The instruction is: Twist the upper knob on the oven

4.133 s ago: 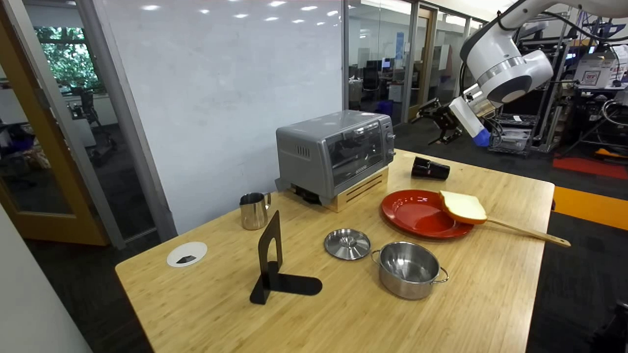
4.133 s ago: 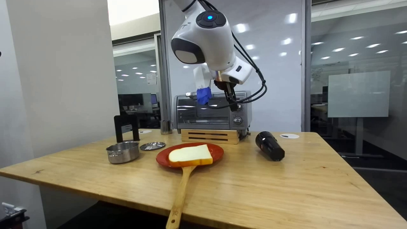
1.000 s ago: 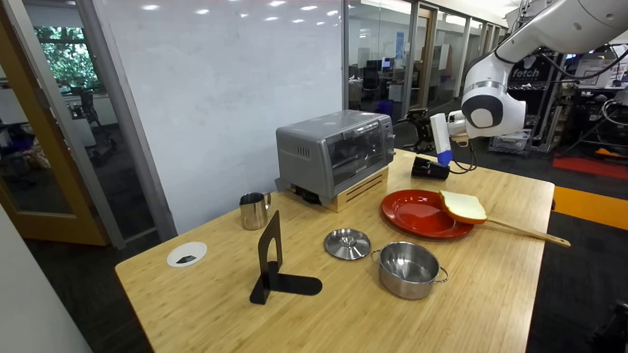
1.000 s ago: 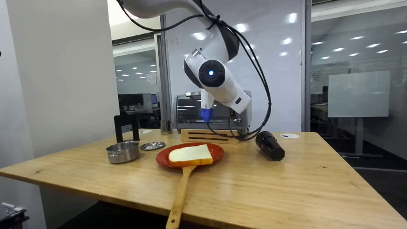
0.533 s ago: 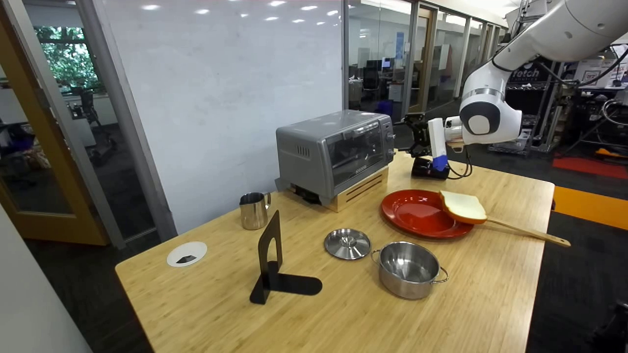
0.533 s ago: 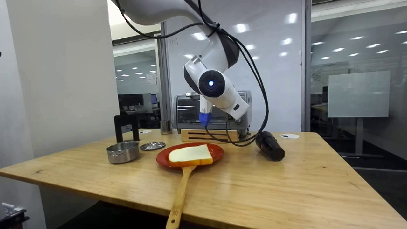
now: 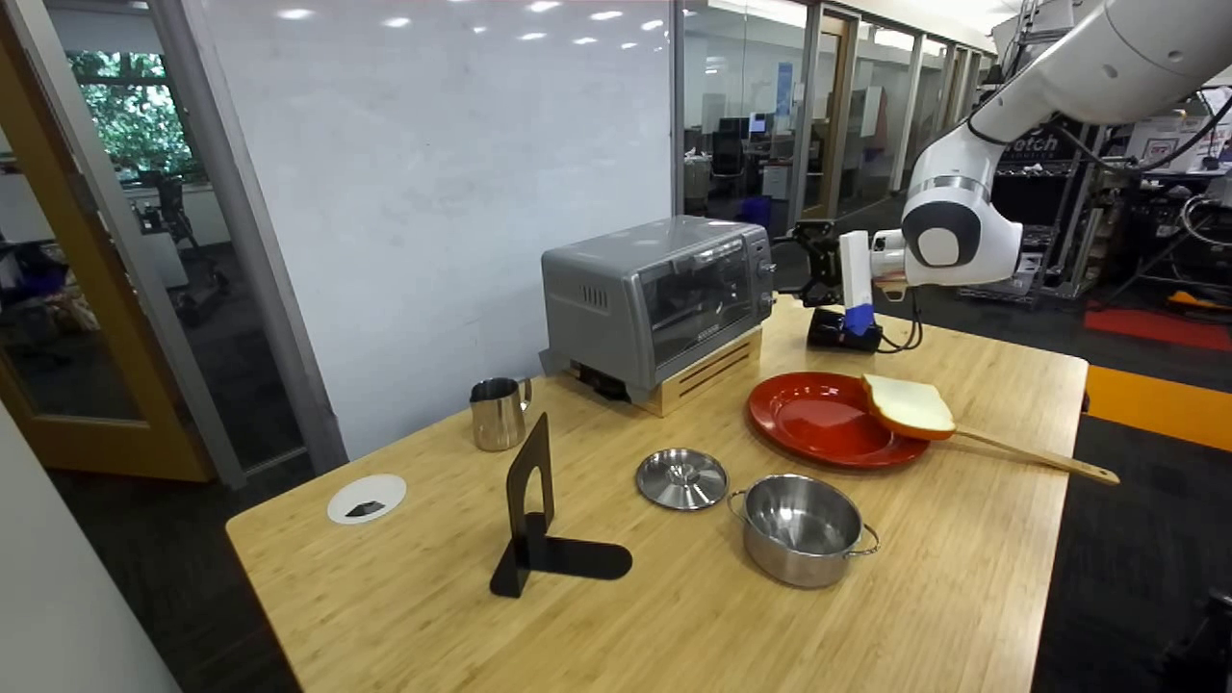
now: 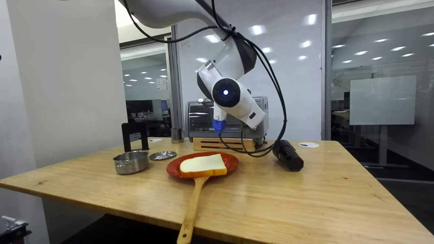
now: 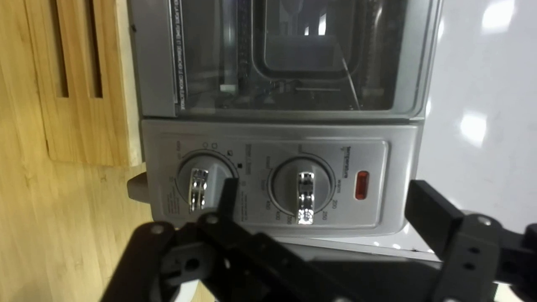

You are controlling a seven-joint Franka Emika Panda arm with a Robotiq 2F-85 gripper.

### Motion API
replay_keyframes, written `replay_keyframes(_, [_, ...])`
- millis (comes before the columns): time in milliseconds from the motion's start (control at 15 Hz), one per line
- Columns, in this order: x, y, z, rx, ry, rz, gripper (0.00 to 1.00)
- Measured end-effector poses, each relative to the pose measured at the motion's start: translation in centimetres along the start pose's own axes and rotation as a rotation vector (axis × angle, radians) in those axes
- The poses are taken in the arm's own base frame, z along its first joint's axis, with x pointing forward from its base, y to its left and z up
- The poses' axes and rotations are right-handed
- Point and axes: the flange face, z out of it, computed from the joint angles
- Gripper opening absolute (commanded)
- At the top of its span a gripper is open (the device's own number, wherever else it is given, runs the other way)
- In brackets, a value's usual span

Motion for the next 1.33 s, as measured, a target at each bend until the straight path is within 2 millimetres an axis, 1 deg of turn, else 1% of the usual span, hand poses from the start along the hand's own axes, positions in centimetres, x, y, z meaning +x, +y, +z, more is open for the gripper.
replay_keyframes(467, [0.1,0.4,0.6,0.016,0.022,0.023,1.00])
replay_keyframes(533, [0.1,0.4,0.7,0.017,0.022,0.023,0.80])
replay_keyframes(600, [0.1,0.4,0.8,0.017,0.022,0.022,0.72])
replay_keyframes(1267, [-0.1,0.3,1.4,0.021,0.015,0.014,0.02])
replay_keyframes(1333, [-0.1,0.3,1.4,0.020,0.015,0.015,0.01])
